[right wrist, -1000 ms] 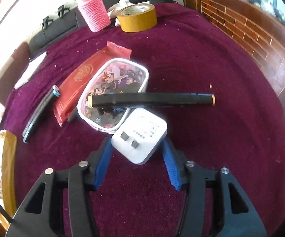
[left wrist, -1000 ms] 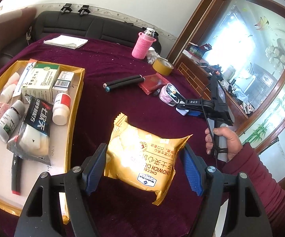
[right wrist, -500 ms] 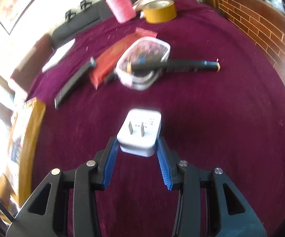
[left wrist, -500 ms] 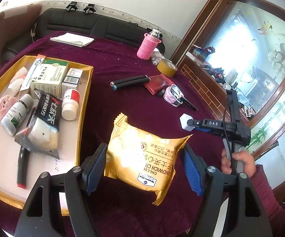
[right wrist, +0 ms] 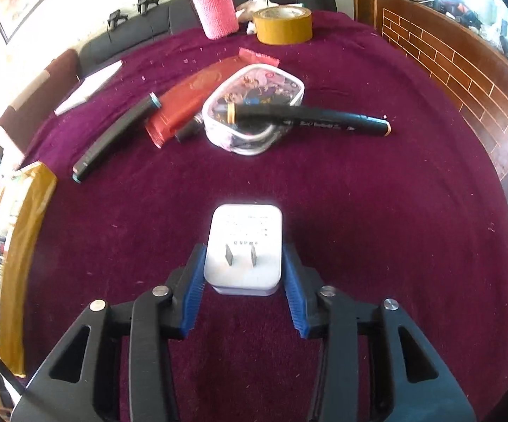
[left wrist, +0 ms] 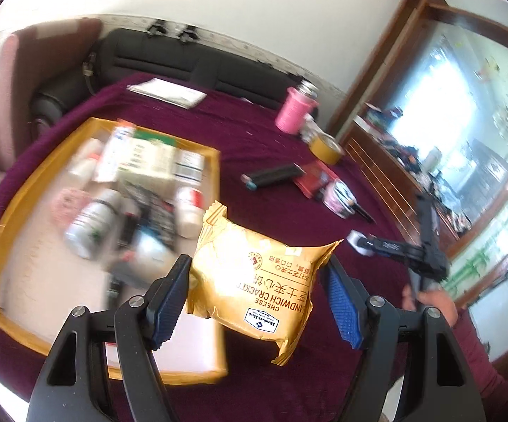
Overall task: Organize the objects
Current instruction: 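Grasp the white plug adapter with the right tool while the left holds the packet, then lower the cracker packet and plug adapter into the tray and open both tools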
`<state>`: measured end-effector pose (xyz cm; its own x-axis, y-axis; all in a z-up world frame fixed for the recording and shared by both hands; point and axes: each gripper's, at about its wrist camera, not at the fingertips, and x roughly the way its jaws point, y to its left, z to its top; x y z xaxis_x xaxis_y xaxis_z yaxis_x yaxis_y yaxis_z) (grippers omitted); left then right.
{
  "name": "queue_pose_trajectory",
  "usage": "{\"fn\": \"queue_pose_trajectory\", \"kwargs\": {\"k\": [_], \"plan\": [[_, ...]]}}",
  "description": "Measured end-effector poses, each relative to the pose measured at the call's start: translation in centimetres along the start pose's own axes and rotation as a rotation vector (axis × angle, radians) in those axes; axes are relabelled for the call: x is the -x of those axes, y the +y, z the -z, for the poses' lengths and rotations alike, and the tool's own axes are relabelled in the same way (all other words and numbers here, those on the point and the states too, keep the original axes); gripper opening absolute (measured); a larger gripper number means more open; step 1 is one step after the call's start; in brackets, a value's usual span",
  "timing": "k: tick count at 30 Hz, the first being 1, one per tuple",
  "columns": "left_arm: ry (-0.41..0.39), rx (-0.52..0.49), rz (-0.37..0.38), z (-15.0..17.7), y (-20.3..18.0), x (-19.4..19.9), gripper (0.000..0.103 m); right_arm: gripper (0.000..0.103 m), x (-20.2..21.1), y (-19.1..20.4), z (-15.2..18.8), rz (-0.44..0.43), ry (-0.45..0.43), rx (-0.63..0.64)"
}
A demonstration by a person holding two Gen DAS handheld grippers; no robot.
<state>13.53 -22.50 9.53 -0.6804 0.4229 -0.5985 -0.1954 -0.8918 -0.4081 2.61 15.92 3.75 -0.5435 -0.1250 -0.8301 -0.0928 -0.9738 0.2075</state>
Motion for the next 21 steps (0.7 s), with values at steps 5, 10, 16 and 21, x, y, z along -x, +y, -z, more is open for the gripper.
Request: {"fn": "queue_pose_trajectory", "kwargs": {"k": [5, 10, 16, 21], "plan": [[-0.041, 0.062, -0.166, -1.3, 6.2, 2.6, 0.068, 0.038, 2.2, 1.5, -0.4, -0.132, -0.016, -0.005], [0.028, 0.083, -0.314, -1.0, 11.0, 2.1, 0.068, 0.039, 3.1, 6.3, -0.5, -0.270, -0.009, 0.055], [0.134, 0.039, -0.363, -0.1, 12.5, -0.8, 0.068, 0.039, 2.5, 14.5, 0.8, -0.436, 0.083, 0.168], [0.163, -0.045, -0.439, -0.5, 12.3, -2.7, 0.070, 0.039, 1.7, 21.1, 2.7, -0.555, 0.177, 0.252]]}}
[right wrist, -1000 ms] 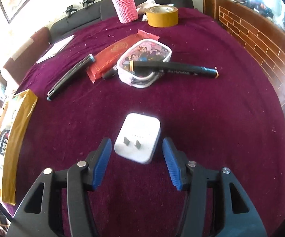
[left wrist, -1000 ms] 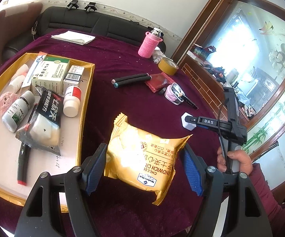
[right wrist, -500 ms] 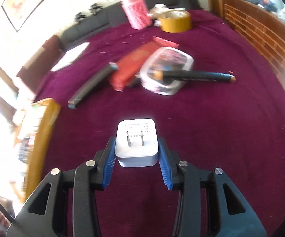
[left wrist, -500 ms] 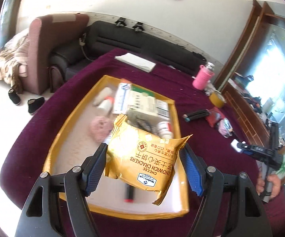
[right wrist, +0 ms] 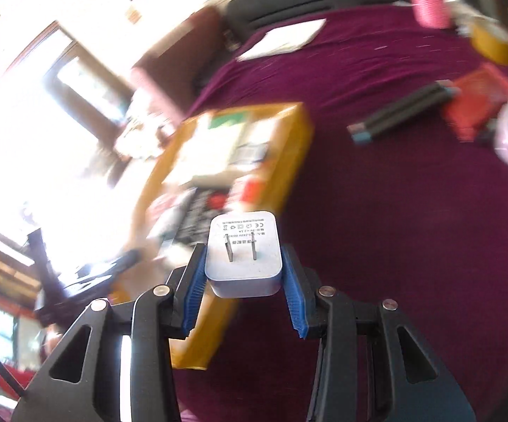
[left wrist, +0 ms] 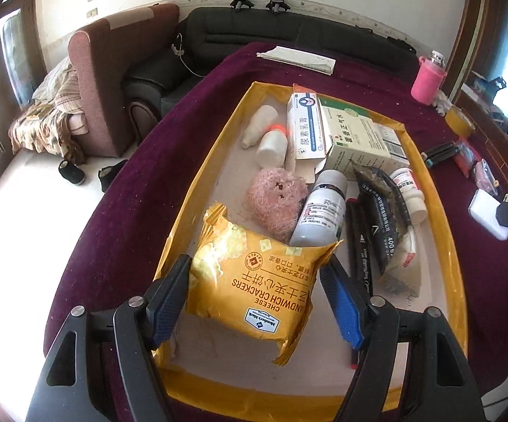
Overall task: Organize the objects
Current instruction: 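Lower the cracker packet and plug adapter into the tray and open both tools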
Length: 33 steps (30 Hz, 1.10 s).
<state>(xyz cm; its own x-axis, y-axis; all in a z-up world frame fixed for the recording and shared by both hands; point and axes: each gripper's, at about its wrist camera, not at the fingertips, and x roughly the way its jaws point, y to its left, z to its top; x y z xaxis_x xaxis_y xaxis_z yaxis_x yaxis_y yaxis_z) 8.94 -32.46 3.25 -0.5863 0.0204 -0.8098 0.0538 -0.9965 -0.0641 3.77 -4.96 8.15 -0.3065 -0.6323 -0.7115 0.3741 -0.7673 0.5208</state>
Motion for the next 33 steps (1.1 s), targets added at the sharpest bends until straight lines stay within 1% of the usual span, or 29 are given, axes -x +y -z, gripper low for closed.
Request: {"fn": "queue_pose_trajectory", "kwargs": {"k": [2, 4, 6, 8, 10, 11, 12, 16, 19, 24, 27, 29, 31, 33], "plan": [[0.013, 0.001, -0.016, 0.0, -0.1, -0.6, 0.071, 0.039, -1.3, 1.8, 0.2, -0.016, 0.023, 0.031], [0.006, -0.015, -0.042, 0.0, -0.4, -0.9, 0.071, 0.039, -2.8, 3.7, 0.7, -0.036, 0.049, 0.058], [0.003, -0.010, -0.032, 0.0, -0.4, -0.9, 0.073, 0.039, -4.0, 5.1, 1.1, -0.052, 0.076, 0.084], [-0.001, 0.027, 0.005, 0.0, 0.2, -0.6, 0.073, 0.039, -5.0, 6.2, 1.5, -0.050, 0.099, 0.116], [-0.010, 0.095, 0.062, -0.2, 1.1, 0.1, 0.073, 0.039, -5.9, 7.1, 2.2, -0.039, 0.125, 0.152], [-0.025, 0.133, 0.097, -0.2, 1.8, 0.7, 0.073, 0.039, -6.3, 7.6, 2.7, -0.033, 0.136, 0.170], [-0.042, 0.159, 0.115, -0.3, 2.3, 1.3, 0.073, 0.039, -6.7, 8.0, 3.1, -0.027, 0.149, 0.192], [-0.133, 0.213, 0.120, -0.2, 3.7, 4.0, 0.074, 0.039, -7.4, 9.3, 4.1, 0.020, 0.167, 0.280], [-0.165, 0.236, 0.134, -0.1, 4.1, 5.1, 0.076, 0.039, -7.3, 10.0, 4.4, 0.071, 0.168, 0.356], [-0.175, 0.242, 0.147, 0.1, 4.0, 5.3, 0.077, 0.039, -8.5, 11.2, 5.7, 0.191, 0.175, 0.484], [-0.161, 0.251, 0.155, 0.2, 3.8, 4.9, 0.077, 0.039, -8.4, 11.8, 6.3, 0.238, 0.166, 0.529], [-0.164, 0.259, 0.159, 0.4, 3.7, 5.0, 0.077, 0.041, -8.1, 12.0, 6.4, 0.253, 0.157, 0.547], [-0.182, 0.267, 0.168, 0.6, 3.7, 5.5, 0.077, 0.048, -7.5, 12.0, 6.4, 0.265, 0.137, 0.553], [-0.201, 0.275, 0.175, 0.8, 3.8, 6.0, 0.077, 0.052, -6.7, 11.8, 6.1, 0.266, 0.109, 0.549]]}}
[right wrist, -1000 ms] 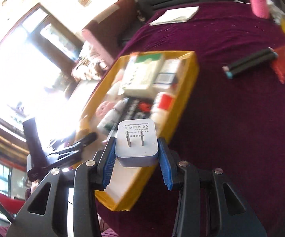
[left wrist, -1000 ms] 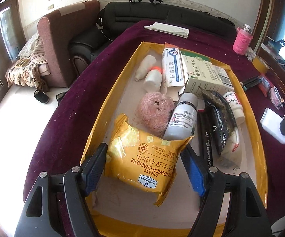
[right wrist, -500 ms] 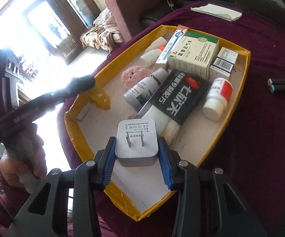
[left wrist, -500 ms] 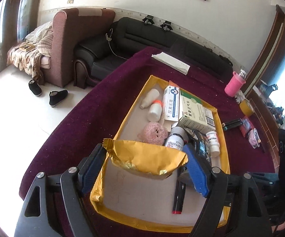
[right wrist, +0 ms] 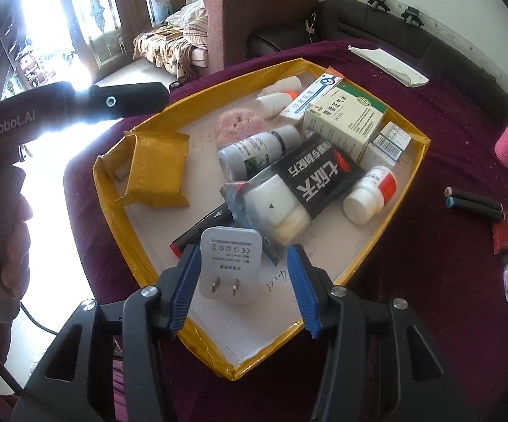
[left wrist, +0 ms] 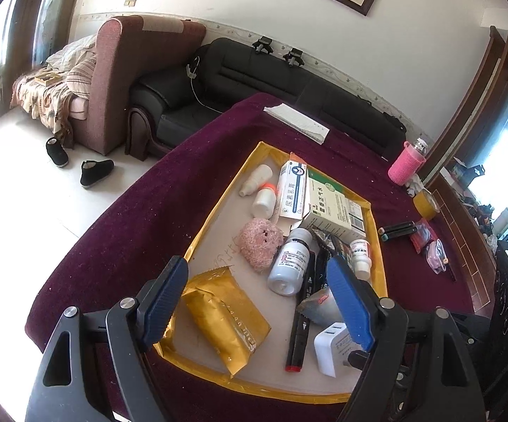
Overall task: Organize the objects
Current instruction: 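Lower the cracker packet and plug adapter into the tray and open both tools, then move both tools away from the tray toward the black markers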
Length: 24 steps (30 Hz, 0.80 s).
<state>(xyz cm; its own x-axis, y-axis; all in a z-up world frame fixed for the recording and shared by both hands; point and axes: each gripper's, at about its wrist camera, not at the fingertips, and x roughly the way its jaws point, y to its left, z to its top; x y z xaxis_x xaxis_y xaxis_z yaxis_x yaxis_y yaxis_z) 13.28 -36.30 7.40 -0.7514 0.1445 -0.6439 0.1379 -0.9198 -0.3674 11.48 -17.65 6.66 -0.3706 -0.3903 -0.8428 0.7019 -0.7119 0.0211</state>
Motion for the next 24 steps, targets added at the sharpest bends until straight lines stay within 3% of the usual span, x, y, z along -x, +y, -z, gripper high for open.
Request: {"fn": "queue_pose_trajectory", "kwargs": {"k": [7, 14, 24], "plan": [[-0.063, 0.014, -0.012, 0.3, -0.3, 1.5, 0.077, 0.056, 1.7, -2.2, 0.4, 0.049, -0.054, -0.074], [-0.148, -0.080, -0.072, 0.5, -3.3, 3.1, 0.079, 0.056, 3.5, -6.5, 2.0, 0.150, -0.092, -0.178], [-0.139, -0.208, -0.026, 0.6, -10.2, 3.4, 0.079, 0.056, 6.7, -12.5, 5.2, 0.296, -0.130, -0.291]]}}
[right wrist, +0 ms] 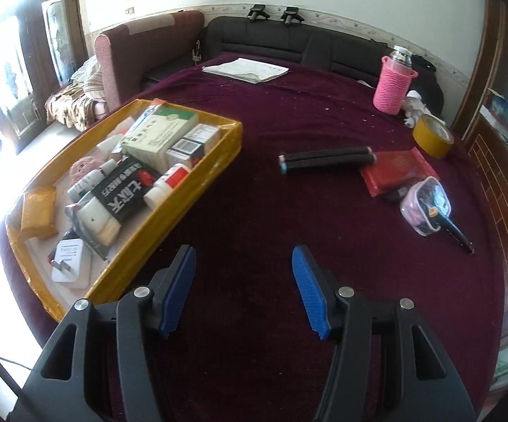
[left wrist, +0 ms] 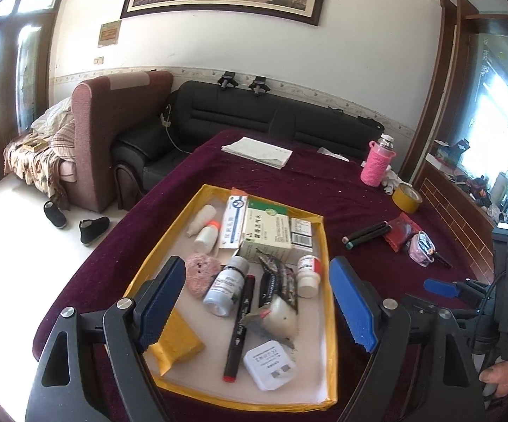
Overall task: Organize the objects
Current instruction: 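Move both tools away from the tray toward the black markers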
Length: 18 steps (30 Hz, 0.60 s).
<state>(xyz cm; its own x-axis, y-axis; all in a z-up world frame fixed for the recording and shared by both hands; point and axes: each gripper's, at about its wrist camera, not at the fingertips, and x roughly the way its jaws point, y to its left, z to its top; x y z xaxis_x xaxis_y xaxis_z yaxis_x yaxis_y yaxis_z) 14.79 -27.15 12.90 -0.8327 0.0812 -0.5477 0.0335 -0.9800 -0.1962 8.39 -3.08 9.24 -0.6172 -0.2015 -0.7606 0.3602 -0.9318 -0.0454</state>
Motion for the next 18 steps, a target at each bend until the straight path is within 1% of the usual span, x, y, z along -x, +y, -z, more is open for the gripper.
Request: {"fn": "queue_pose_trajectory", "kwargs": {"k": [6, 11, 15, 18], "plan": [[-0.042, -0.107, 0.023, -2.2, -5.7, 1.3, 0.079, 0.056, 1.4, -3.2, 0.0, 0.093, -0.050, -0.022], [-0.052, -0.197, 0.048, -3.1, -10.3, 1.2, 0.079, 0.062, 2.5, -5.6, -0.1, 0.142, -0.082, -0.034], [-0.033, -0.249, 0.061, -3.3, -13.4, 0.0, 0.080, 0.062, 2.8, -7.8, 0.1, 0.180, -0.089, -0.051], [0.012, -0.274, 0.079, -3.2, -15.3, -1.9, 0.080, 0.062, 2.7, -9.5, 0.3, 0.198, -0.085, -0.065]]}}
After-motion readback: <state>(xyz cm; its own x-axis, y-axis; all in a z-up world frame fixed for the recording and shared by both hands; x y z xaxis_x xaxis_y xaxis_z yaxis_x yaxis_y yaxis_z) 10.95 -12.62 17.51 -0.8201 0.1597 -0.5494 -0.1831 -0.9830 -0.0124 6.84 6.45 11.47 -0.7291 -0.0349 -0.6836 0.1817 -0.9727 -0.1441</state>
